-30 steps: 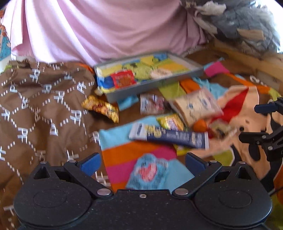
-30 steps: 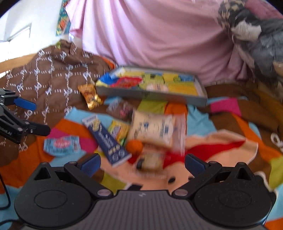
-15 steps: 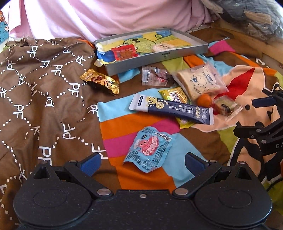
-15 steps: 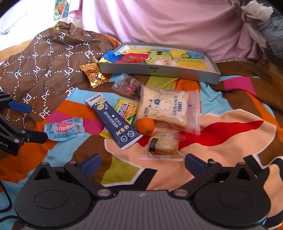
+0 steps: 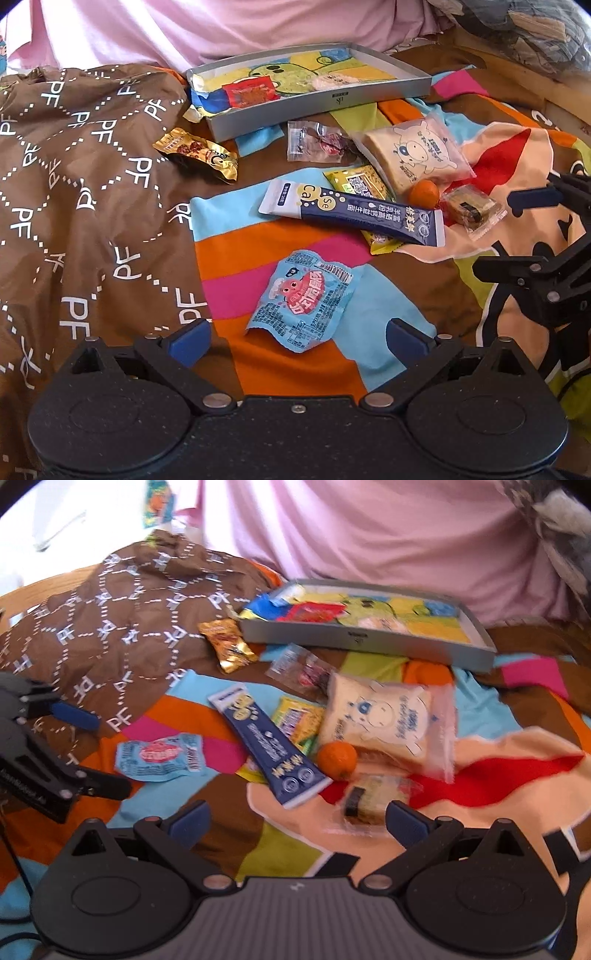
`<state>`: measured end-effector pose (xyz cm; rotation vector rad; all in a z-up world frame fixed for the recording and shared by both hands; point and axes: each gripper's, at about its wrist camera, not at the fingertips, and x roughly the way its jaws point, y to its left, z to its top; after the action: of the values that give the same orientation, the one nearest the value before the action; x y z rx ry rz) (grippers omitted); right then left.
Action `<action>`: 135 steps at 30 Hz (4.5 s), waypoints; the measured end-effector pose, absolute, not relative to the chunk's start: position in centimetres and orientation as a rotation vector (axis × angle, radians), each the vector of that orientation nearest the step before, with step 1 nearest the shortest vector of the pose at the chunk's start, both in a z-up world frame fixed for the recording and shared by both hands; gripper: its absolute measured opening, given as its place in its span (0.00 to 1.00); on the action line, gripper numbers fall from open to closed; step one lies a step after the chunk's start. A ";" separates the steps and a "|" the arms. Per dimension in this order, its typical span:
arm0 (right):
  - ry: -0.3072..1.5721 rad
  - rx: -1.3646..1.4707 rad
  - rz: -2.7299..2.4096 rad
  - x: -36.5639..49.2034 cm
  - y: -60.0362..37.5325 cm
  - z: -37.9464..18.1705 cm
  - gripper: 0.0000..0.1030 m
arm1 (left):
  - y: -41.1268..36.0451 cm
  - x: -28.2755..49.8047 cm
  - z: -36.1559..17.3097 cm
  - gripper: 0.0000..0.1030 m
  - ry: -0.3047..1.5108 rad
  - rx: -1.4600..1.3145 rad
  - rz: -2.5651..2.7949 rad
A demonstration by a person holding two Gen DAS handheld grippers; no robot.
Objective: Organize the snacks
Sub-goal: 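Withdraw both open tools from the tray back over the remaining snacks, then grasp the blue cartoon pouch with the left tool while the right tool grasps the blue Ca milk stick, then lift the blue pouch with the left tool while the right tool carries the milk stick toward the tray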
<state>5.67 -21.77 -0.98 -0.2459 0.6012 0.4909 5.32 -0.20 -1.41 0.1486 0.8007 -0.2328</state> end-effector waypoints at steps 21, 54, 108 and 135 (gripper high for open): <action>0.514 -0.524 0.708 11.2 -17.1 -1.5 0.92 | -0.7 10.1 -3.4 0.95 0.838 0.438 -0.431; 0.606 -0.616 0.705 13.9 -13.7 -3.4 0.58 | -0.7 12.9 -3.2 0.61 0.967 0.301 -0.460; 0.522 -0.557 0.571 5.2 -15.5 -4.3 0.30 | 1.0 10.2 -2.5 0.59 0.872 0.046 -0.232; 0.231 -0.611 0.411 10.6 -17.8 3.5 0.30 | 0.5 15.8 6.0 0.59 0.596 0.098 -0.222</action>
<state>10.62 -17.82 3.45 -0.6110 0.2313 0.4110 15.83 0.48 5.99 0.0978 0.5959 -0.2220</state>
